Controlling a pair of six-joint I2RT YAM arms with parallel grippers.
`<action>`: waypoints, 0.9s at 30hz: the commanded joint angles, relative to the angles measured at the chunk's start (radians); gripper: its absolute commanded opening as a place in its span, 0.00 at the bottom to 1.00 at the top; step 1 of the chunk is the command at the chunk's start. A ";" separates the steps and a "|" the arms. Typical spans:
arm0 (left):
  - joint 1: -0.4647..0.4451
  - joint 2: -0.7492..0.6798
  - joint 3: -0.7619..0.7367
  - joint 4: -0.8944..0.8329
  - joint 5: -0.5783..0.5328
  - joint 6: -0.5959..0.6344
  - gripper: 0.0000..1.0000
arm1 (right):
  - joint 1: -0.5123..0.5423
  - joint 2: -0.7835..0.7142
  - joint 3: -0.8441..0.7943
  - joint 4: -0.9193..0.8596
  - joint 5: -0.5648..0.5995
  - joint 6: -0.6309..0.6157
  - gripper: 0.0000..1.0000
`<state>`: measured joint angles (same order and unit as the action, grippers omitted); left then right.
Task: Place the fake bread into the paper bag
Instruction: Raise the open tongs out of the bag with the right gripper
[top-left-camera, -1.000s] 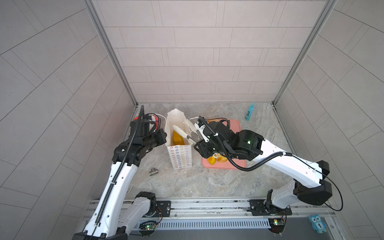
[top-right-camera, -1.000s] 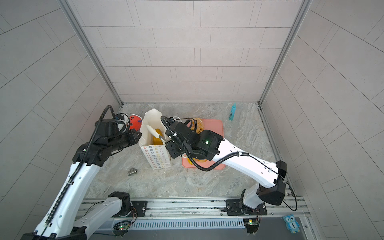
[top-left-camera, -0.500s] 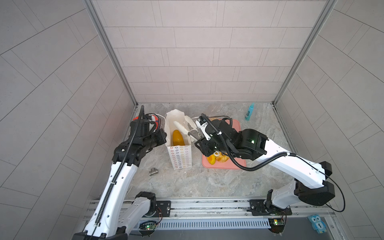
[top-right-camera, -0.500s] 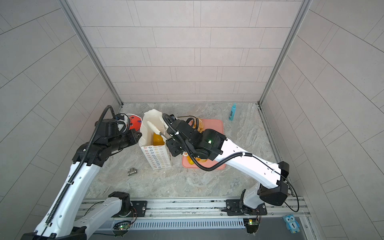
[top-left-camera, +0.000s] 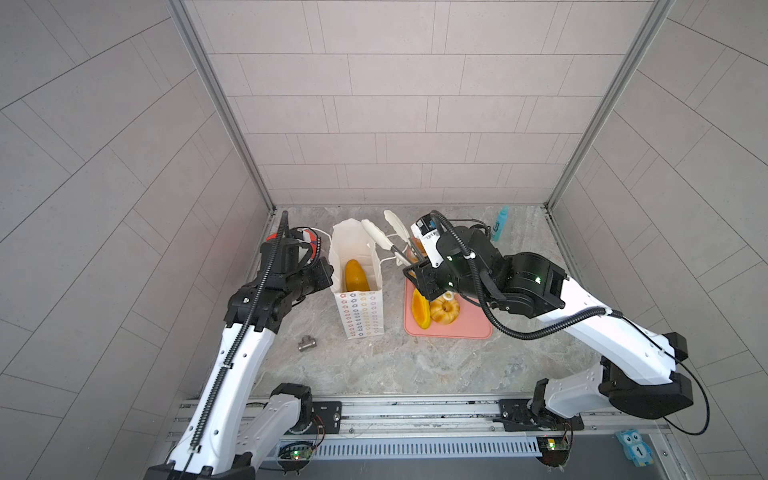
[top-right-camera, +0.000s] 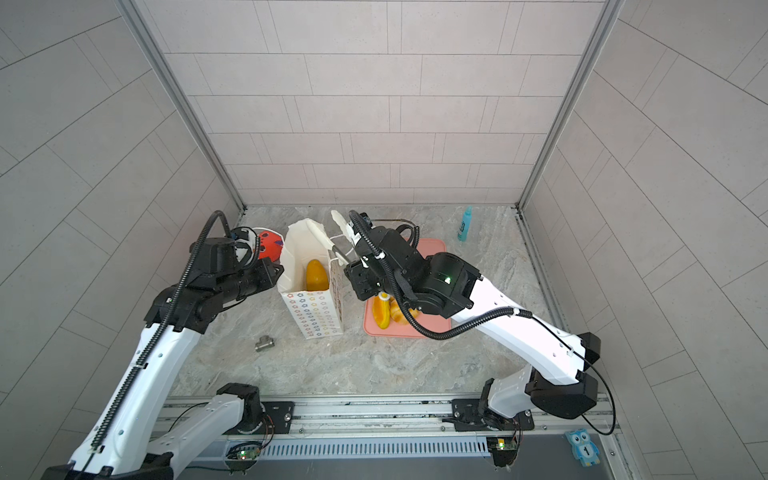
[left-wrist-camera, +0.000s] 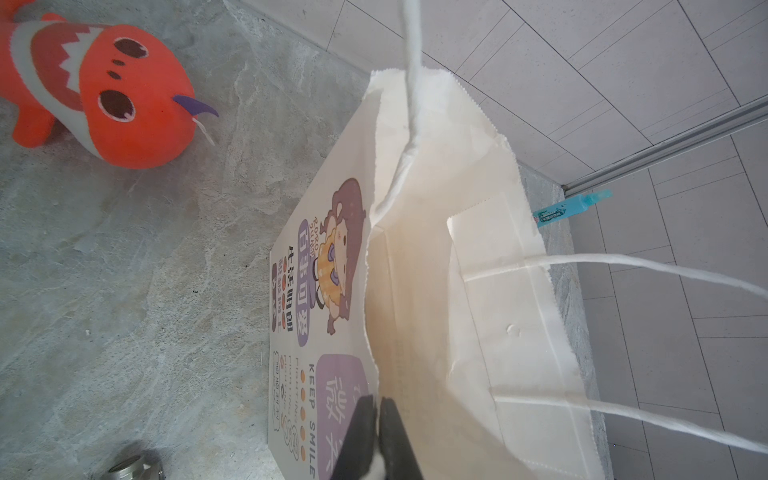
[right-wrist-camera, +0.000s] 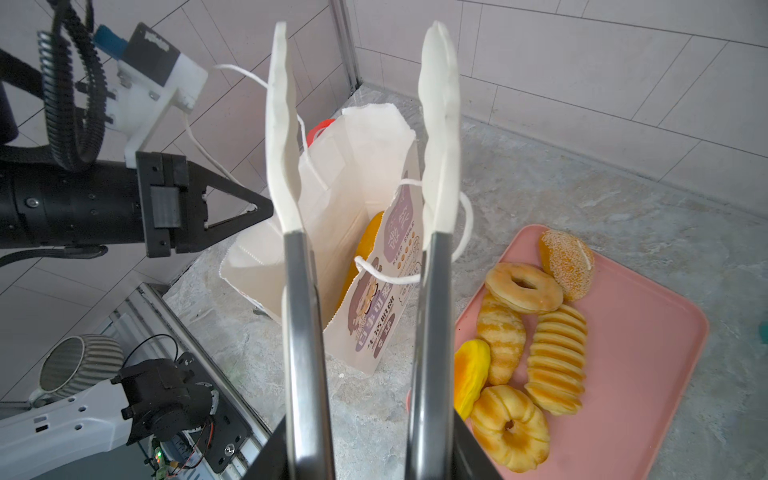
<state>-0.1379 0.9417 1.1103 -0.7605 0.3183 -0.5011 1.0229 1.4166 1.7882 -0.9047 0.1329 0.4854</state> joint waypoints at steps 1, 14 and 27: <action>-0.003 -0.010 -0.008 0.002 0.002 -0.002 0.08 | -0.034 -0.060 0.005 -0.002 0.030 -0.011 0.46; -0.004 -0.001 -0.005 0.008 0.003 0.001 0.08 | -0.214 -0.207 -0.169 -0.040 -0.002 -0.003 0.46; -0.002 0.005 -0.008 0.013 0.004 0.007 0.08 | -0.307 -0.330 -0.474 -0.077 -0.041 0.019 0.45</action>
<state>-0.1379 0.9432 1.1103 -0.7597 0.3183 -0.5003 0.7185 1.1156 1.3460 -0.9737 0.0933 0.4870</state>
